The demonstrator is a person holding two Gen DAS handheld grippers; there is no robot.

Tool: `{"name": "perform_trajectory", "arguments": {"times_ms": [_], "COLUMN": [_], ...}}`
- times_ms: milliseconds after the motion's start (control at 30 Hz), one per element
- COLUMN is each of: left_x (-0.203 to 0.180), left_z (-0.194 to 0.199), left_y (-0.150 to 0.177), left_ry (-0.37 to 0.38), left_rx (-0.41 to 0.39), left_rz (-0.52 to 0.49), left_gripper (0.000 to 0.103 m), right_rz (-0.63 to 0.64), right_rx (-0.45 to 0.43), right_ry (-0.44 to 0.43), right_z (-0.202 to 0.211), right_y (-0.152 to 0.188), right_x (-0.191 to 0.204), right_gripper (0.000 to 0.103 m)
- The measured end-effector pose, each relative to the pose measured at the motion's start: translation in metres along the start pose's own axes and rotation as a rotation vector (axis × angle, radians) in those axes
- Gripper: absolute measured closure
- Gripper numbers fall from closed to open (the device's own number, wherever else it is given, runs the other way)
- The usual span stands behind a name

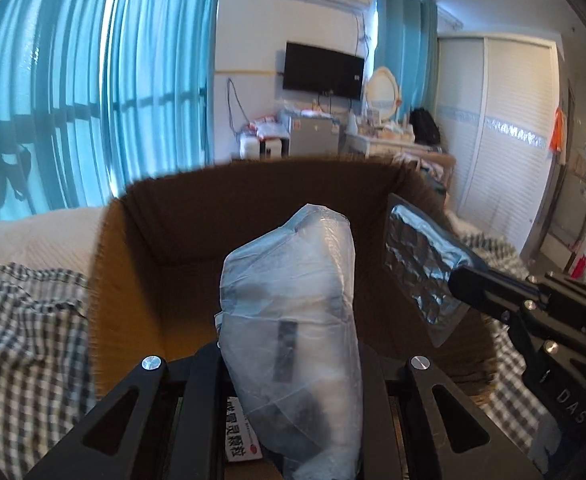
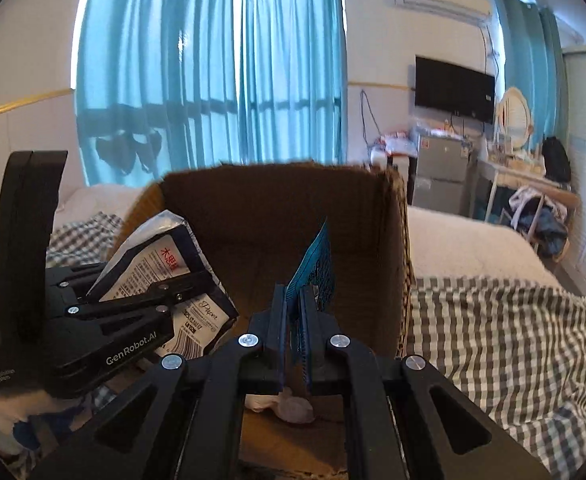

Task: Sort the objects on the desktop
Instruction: 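Carry the plastic bag and blue blister pack over the cardboard box, then open both tools to release the bag and blister pack into the box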

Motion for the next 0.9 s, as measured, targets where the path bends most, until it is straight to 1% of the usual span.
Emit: {"name": "perform_trajectory", "arguments": {"times_ms": [133, 300, 400, 433, 467, 500, 533, 567, 833, 900], "left_x": [0.004, 0.009, 0.010, 0.008, 0.008, 0.010, 0.010, 0.011, 0.006, 0.006], "left_z": [-0.026, -0.030, -0.028, -0.028, -0.026, -0.027, -0.023, -0.019, 0.017, 0.027], "left_y": [0.020, 0.027, 0.025, 0.026, 0.026, 0.025, 0.024, 0.022, 0.001, -0.006], "left_ry": [0.000, -0.034, -0.041, -0.044, -0.058, -0.070, -0.084, -0.088, -0.096, -0.100], "left_rx": [0.075, 0.091, 0.092, 0.098, 0.100, 0.099, 0.091, 0.078, 0.006, -0.014], "left_rz": [0.033, 0.033, 0.031, 0.027, 0.025, 0.026, 0.027, 0.029, 0.041, 0.046], "left_gripper": [0.087, 0.087, 0.084, 0.082, 0.071, 0.052, 0.044, 0.039, 0.031, 0.026], "right_rz": [-0.017, -0.018, -0.021, -0.021, -0.023, -0.024, -0.024, -0.024, -0.020, -0.022], "right_rx": [0.037, 0.053, 0.046, 0.043, 0.036, 0.027, 0.010, -0.001, -0.082, -0.096], "right_ry": [0.008, 0.018, 0.028, 0.034, 0.045, 0.054, 0.062, 0.063, 0.073, 0.075], "right_z": [-0.011, -0.014, -0.012, -0.011, -0.008, -0.005, 0.001, 0.005, 0.044, 0.053], "right_y": [0.012, 0.018, 0.016, 0.015, 0.013, 0.011, 0.008, 0.005, -0.014, -0.017], "right_x": [-0.009, -0.016, -0.015, -0.015, -0.015, -0.016, -0.017, -0.015, -0.010, -0.010], "right_gripper": [0.098, 0.098, 0.097, 0.096, 0.091, 0.080, 0.076, 0.073, 0.072, 0.069]}}
Point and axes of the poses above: each gripper's, at about its wrist camera, not at the fingertips, and z roughly against the way its jaws point, x to its left, y to its underside, the point moved 10 cm from there along -z, roughly the way its jaws point, and after that the axes turned 2 degrees about y, right-handed, at the moved point
